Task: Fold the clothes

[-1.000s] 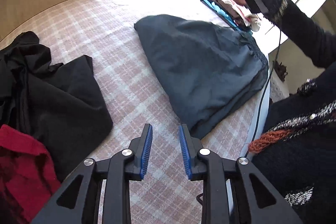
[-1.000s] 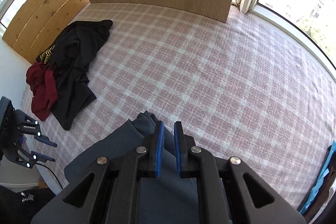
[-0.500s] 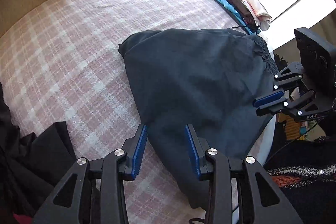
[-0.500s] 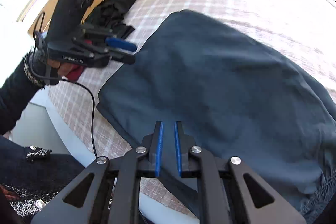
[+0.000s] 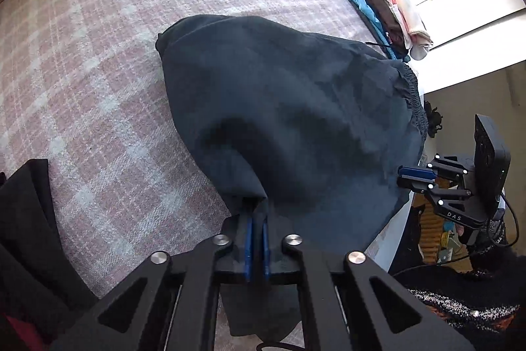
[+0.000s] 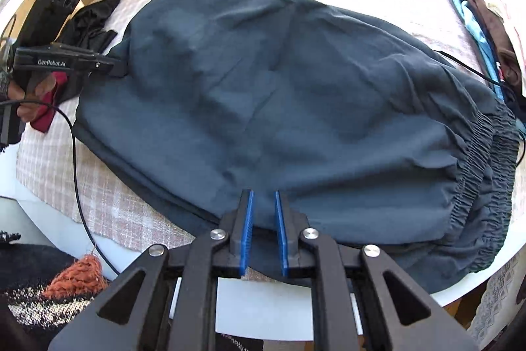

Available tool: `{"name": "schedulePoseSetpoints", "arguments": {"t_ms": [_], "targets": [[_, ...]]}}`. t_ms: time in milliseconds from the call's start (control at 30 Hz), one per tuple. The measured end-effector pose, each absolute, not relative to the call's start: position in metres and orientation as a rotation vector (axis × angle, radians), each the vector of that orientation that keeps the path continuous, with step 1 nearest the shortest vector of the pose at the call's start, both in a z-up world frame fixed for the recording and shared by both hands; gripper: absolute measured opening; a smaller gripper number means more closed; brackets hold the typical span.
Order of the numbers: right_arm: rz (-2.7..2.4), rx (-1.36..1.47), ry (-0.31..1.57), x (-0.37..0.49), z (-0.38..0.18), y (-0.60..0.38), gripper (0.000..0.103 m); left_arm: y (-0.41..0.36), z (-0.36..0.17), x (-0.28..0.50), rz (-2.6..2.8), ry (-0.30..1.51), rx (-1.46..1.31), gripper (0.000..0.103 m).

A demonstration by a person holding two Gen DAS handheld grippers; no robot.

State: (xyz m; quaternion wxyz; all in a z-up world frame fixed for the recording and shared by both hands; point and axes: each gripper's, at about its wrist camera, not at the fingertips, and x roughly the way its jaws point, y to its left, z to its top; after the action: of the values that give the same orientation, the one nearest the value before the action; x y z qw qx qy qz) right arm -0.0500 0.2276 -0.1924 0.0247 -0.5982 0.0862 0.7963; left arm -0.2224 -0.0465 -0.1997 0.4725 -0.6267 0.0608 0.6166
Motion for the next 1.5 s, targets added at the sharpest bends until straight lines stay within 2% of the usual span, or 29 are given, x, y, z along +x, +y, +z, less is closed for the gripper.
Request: {"name": "schedulePoseSetpoints", "arguments": {"t_ms": [33,67,133,267,367,467,567,667,800,900,1000,1100,1200,1233,1300,1400,1500], "targets": [[2.454,-1.804,0.294,-0.048,-0.191,0.234,0.015,-0.047,-0.196,-0.224,1.499,0.108,-1.524,0.003],[2.447,-1.774,0.328,-0.047,-0.192,0.240,0.021,-0.047,-0.193,-0.226,1.488,0.067,-1.513,0.003],[2.428,-1.740,0.375,-0.049,-0.199,0.251,0.026,-0.047,-0.184,-0.227,1.484,0.011,-1.500,0.003],[2.406,-1.783,0.378,-0.054,-0.218,0.270,0.026,-0.042,-0.155,-0.223,1.493,-0.063,-1.450,0.002],[2.443,-1.801,0.413,-0.054,-0.211,0.290,0.026,-0.028,-0.124,-0.212,1.509,-0.083,-1.392,0.002],[2.518,-1.719,0.633,-0.045,-0.194,0.330,0.026,0.002,-0.089,-0.188,1.505,-0.056,-1.314,0.002],[2.571,-1.688,0.787,-0.037,-0.187,0.370,0.026,0.051,-0.062,-0.162,1.486,-0.063,-1.259,0.003],[2.610,-1.672,0.864,-0.020,-0.181,0.412,0.026,0.117,-0.047,-0.134,1.456,-0.053,-1.223,0.003],[2.630,-1.641,0.989,0.004,-0.173,0.471,0.026,0.226,-0.049,-0.084,1.396,0.018,-1.200,0.003],[2.619,-1.661,0.984,0.011,-0.179,0.500,0.033,0.302,-0.080,-0.051,1.324,0.068,-1.241,0.007],[2.557,-1.823,0.842,0.007,-0.203,0.517,0.034,0.323,-0.108,-0.044,1.344,0.049,-1.363,0.008],[2.549,-1.912,0.864,0.011,-0.213,0.527,0.034,0.280,-0.088,-0.043,1.472,0.090,-1.334,0.009],[2.552,-1.964,0.739,0.025,-0.204,0.533,0.034,0.234,-0.071,-0.044,1.615,0.144,-1.311,0.023],[2.552,-1.973,0.686,0.030,-0.200,0.535,0.034,0.220,-0.069,-0.046,1.655,0.158,-1.317,0.024],[2.558,-1.925,0.578,0.040,-0.184,0.538,0.034,0.201,-0.080,-0.053,1.686,0.135,-1.349,0.024],[2.655,-1.805,0.524,0.035,-0.160,0.534,0.034,0.207,-0.105,-0.049,1.696,0.163,-1.338,0.024],[2.748,-1.775,0.509,0.016,-0.148,0.519,0.034,0.226,-0.132,-0.020,1.529,0.109,-1.347,0.024]]}}
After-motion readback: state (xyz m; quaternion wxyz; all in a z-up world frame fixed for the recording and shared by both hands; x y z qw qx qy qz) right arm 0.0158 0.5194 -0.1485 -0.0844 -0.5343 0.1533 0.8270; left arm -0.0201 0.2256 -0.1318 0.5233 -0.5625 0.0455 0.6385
